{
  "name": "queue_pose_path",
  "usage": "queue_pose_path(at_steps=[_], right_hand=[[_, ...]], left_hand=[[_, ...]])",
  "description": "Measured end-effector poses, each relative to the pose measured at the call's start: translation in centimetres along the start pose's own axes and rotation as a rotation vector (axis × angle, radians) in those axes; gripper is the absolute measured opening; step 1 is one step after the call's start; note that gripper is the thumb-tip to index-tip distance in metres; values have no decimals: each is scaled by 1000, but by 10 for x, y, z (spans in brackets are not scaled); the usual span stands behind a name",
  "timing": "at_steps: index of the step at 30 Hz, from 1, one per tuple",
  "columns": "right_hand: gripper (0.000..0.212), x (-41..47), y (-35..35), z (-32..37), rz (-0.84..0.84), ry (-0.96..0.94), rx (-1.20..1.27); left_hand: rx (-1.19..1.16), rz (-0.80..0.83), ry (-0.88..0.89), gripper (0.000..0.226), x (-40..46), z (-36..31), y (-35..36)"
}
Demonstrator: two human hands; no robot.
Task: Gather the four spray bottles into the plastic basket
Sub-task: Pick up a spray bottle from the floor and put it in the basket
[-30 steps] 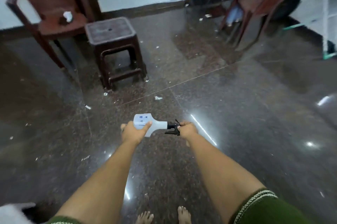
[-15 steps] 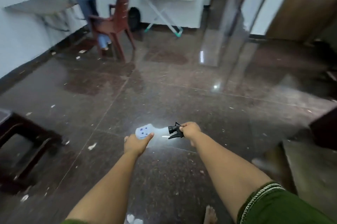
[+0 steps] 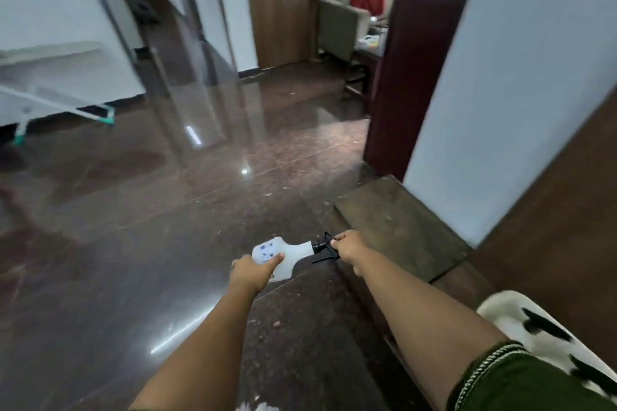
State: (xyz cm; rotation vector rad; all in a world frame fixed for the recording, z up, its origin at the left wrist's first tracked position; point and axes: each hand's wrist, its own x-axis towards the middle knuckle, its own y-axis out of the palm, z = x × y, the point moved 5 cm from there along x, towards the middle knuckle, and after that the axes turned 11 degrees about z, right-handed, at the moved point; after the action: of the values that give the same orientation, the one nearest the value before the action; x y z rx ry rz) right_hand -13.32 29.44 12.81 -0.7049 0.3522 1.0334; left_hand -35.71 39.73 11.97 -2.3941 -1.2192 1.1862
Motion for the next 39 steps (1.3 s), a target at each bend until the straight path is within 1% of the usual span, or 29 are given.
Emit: queue_pose_path(at_steps=[2, 3, 5, 7, 9, 11, 13, 15, 18, 19, 20, 23, 25, 28, 33, 39], right_hand=[[20, -3, -48, -36, -40, 49, 24], [20, -7, -74, -53, -71, 71, 38], [8, -22, -125, -85, -144, 104, 100], [6, -38, -172, -119, -222, 136, 133], [13, -53, -215, -157, -287, 181, 179], [21, -72, -251, -193, -347, 216, 251], [17, -100, -281, -219, -405, 253, 290], [20, -123, -306, -241, -446, 296, 286], [29, -147, -330, -268, -512, 319, 265], [30, -152, -335, -275, -527, 331, 261], [31, -157, -338, -281, -540, 339, 251], [27, -165, -340, -295, -562, 347, 219], [27, -163, -334, -301, -523, 354, 144], [31, -149, -318, -311, -468, 363, 61], [36, -118, -289, -319, -382, 350, -39], [18, -83, -260, -327, -289, 332, -81]], left_hand=[[27, 85, 21, 93, 4, -30, 50], [32, 131, 41, 100, 4, -45, 78], [79, 224, 78, 109, -6, -80, 134], [160, 288, 124, 99, -15, -108, 192], [222, 361, 150, 89, -26, -130, 248], [253, 452, 166, 89, -39, -144, 300], [301, 545, 177, 91, -55, -155, 344], [347, 638, 182, 93, -68, -161, 383], [344, 780, 183, 111, -68, -160, 436], [359, 803, 181, 111, -61, -154, 454], [384, 819, 184, 107, -59, -150, 468], [482, 859, 201, 78, -73, -150, 489], [517, 869, 191, 66, -71, -147, 501], [519, 877, 173, 57, -65, -146, 509], [636, 770, 266, 47, -58, -155, 492], [622, 755, 301, 41, -35, -155, 485]])
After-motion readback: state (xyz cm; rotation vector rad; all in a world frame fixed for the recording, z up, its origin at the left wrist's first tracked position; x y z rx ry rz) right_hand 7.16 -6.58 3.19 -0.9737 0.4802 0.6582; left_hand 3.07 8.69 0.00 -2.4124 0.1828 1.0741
